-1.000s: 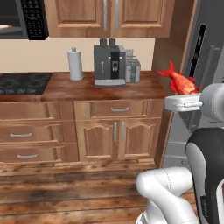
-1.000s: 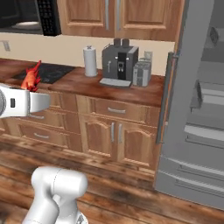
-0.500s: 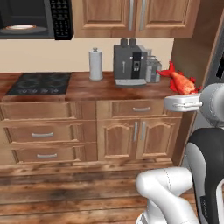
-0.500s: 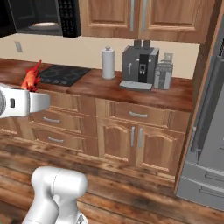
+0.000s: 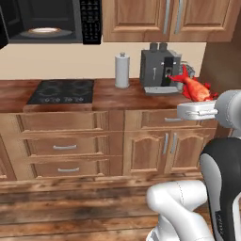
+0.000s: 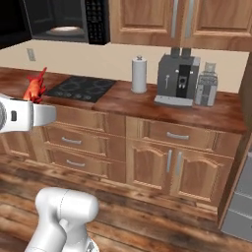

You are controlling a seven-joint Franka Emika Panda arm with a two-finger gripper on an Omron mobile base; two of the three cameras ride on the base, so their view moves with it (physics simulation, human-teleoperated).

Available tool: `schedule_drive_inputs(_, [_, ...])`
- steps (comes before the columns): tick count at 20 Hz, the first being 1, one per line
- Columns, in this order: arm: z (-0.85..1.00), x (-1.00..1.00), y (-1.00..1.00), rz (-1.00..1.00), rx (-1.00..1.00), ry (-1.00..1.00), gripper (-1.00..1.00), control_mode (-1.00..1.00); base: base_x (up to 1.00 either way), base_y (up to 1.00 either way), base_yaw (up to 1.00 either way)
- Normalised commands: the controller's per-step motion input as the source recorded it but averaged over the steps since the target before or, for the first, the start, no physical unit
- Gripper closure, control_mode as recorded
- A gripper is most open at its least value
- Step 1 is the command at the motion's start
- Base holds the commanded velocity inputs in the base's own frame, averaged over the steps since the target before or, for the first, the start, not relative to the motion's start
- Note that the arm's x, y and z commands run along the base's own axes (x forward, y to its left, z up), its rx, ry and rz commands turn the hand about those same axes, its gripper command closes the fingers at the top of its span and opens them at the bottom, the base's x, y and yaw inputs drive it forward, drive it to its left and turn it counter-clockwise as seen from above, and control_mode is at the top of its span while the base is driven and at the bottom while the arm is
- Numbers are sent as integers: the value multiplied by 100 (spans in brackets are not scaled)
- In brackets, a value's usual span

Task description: Transport the fish from the fridge to the microwave and turn on the microwave.

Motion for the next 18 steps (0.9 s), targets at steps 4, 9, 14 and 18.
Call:
schedule_drive_inputs(4, [0,0,0,0,0,0,100,100,47,53,0])
schedule_drive_inputs(9, [0,0,0,0,0,0,100,100,47,54,0])
schedule_drive_inputs(14, [0,0,0,0,0,0,100,100,52,47,0])
schedule_drive_inputs(18, [0,0,0,0,0,0,100,100,58,34,0])
